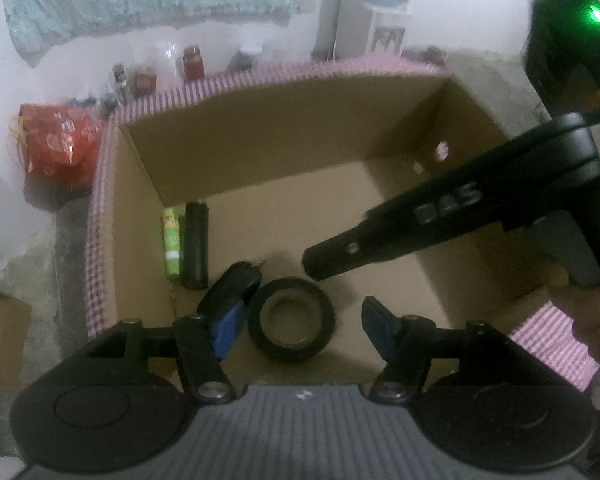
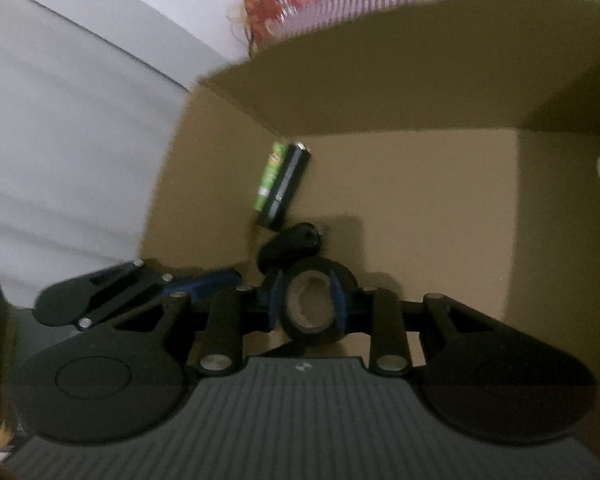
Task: Organize rigid objects
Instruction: 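Lower the tape roll into the box and open the right gripper, then withdraw the right gripper from the box toward the pink plastic lid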
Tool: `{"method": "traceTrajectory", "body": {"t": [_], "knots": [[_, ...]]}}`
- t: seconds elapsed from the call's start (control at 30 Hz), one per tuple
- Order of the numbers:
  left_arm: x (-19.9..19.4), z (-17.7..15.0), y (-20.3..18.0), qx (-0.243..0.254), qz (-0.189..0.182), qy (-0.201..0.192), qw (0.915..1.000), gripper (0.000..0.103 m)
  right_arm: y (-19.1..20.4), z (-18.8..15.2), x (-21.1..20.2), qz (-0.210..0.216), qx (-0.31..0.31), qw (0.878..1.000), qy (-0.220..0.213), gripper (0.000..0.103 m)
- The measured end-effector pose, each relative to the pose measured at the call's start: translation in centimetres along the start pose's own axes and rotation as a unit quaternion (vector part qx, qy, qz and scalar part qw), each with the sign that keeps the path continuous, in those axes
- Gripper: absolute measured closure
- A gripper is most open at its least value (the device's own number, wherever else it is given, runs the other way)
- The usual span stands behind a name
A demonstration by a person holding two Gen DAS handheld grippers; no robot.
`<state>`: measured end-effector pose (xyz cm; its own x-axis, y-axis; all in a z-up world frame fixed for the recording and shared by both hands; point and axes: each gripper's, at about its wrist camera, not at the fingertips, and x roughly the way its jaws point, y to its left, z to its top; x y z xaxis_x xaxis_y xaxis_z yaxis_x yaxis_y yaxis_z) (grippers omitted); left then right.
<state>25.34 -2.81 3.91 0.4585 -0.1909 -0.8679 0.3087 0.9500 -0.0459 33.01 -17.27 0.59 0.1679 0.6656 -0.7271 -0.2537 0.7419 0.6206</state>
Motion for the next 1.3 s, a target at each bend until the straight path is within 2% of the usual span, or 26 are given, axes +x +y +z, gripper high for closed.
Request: {"method": "traceTrajectory", "body": {"t": [0.1, 0.2, 0.27, 0.3, 0.4, 0.43, 0.47, 0.5, 0.6, 0.7, 0.8, 0.9, 0.97, 1.13, 1.3], "knots": [[-3.4, -0.8, -0.3, 0.011, -0.002, -0.047, 0.9988, 0.021, 0.8, -1.1, -3.6, 0.014, -0.012, 0.999, -0.04, 0.074], [-7.3, -2.7, -0.4, 0.024, -0.016, -0.098, 0.9948, 0.012, 2.2, -3.4, -8.0, 0.019, -0.042, 0.995, -0.085, 0.067], [-9.5, -4.1, -0.4, 0.028, -0.028, -0.125, 0.9913, 0.008, 3.4, -5.5, -11.3, 0.012, -0.072, 0.99, -0.117, 0.056], [-10.3, -4.8, -0.5, 0.027, -0.034, -0.137, 0.9896, 0.005, 3.7, -6.5, -13.1, 0.004, -0.087, 0.987, -0.132, 0.053], [-12.4, -8.0, -0.6, 0.009, -0.057, -0.171, 0.9836, 0.0, 5.2, -10.2, -17.3, -0.034, -0.133, 0.974, -0.18, 0.031], [-12.8, -9.1, -0.7, 0.002, -0.066, -0.176, 0.9822, 0.0, 5.5, -11.3, -18.5, -0.05, -0.144, 0.969, -0.195, 0.017], [-13.0, -10.2, -0.9, -0.005, -0.075, -0.178, 0.9812, 0.0, 5.7, -12.6, -19.7, -0.067, -0.155, 0.963, -0.211, 0.008], [-12.9, -11.3, -1.1, -0.014, -0.085, -0.176, 0.9806, 0.0, 5.8, -14.0, -20.7, -0.087, -0.167, 0.956, -0.225, 0.003], [-12.1, -14.3, -1.1, -0.04, -0.109, -0.162, 0.98, 0.0, 5.8, -17.3, -21.6, -0.16, -0.198, 0.938, -0.236, 0.001], [-10.6, -16.6, -0.6, -0.071, -0.118, -0.143, 0.98, 0.0, 5.5, -20.2, -20.2, -0.233, -0.222, 0.921, -0.221, 0.001], [-9.8, -18.8, -0.1, -0.09, -0.117, -0.142, 0.9788, 0.0, 4.8, -22.7, -17.6, -0.269, -0.228, 0.912, -0.21, 0.001], [-9.3, -20.0, 0.1, -0.092, -0.113, -0.147, 0.9784, 0.0, 4.2, -24.5, -15.4, -0.285, -0.216, 0.912, -0.203, 0.001], [-9.1, -20.8, 0.1, -0.099, -0.116, -0.153, 0.9764, 0.0, 4.0, -25.4, -13.9, -0.276, -0.208, 0.917, -0.201, 0.001], [-8.4, -22.3, 0.3, -0.111, -0.126, -0.156, 0.9732, 0.0, 3.5, -25.7, -12.1, -0.226, -0.189, 0.93, -0.221, 0.001], [-6.9, -23.3, -0.2, -0.095, -0.077, -0.16, 0.9795, 0.0, 3.3, -26.0, -10.5, -0.163, -0.167, 0.948, -0.217, 0.001]]}}
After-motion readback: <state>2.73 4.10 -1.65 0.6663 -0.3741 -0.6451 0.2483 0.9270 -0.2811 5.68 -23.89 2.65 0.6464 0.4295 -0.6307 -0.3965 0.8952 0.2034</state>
